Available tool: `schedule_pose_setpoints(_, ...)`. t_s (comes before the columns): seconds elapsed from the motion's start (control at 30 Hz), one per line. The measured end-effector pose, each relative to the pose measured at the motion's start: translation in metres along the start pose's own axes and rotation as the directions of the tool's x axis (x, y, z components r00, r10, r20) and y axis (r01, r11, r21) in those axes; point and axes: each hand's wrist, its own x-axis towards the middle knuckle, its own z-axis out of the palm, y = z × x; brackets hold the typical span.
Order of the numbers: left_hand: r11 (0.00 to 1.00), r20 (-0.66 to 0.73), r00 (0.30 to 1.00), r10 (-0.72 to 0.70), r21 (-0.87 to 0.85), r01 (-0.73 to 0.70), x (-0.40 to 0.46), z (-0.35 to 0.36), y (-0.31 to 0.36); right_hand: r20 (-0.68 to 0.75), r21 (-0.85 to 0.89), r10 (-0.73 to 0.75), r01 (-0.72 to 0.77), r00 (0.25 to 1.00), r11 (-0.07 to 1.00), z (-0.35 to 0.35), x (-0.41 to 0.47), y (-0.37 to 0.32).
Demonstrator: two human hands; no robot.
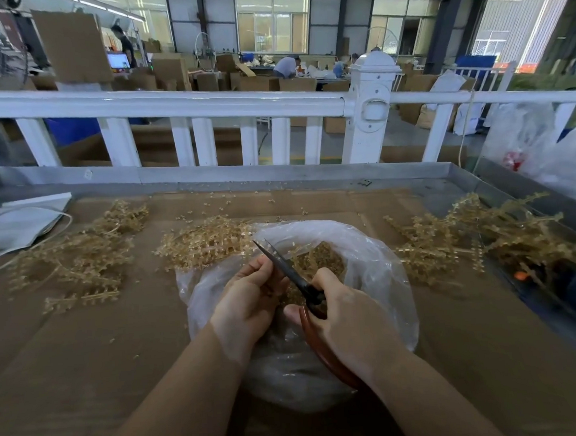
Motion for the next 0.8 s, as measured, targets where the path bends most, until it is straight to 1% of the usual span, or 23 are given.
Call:
schedule_pose_setpoints(0.1,1.000,0.011,1.000,-0.007,0.005,0.007,-0.0006,0.0003,0.0004,0.013,0.010,0.007,-0.007,1.000,1.000,-0.0021,0.0008,0.0006)
schedule_pose_setpoints(0.27,1.000,-0.007,1.000,-0.022,-0.009,0.022,0.0003,-0.0005,0.0006,0.035,-0.002,0.014,-0.014,0.999,1.000,-0.0023,0.0034,0.0003)
schedule_pose_setpoints(0.6,0.999,-0.009,1.000,-0.027,0.017,0.027,0.0012,-0.0017,0.0000,-0.010,-0.076,-0.003,0.002,1.000,0.997,0.0040,0.0029,0.0017)
schedule_pose_setpoints(0.8,0.999,0.016,1.000,0.002,0.035,-0.003,-0.0042,0.0020,-0.0009,-0.037,-0.031,0.008,-0.009,0.999,0.999,0.0033,0.0017,0.0005)
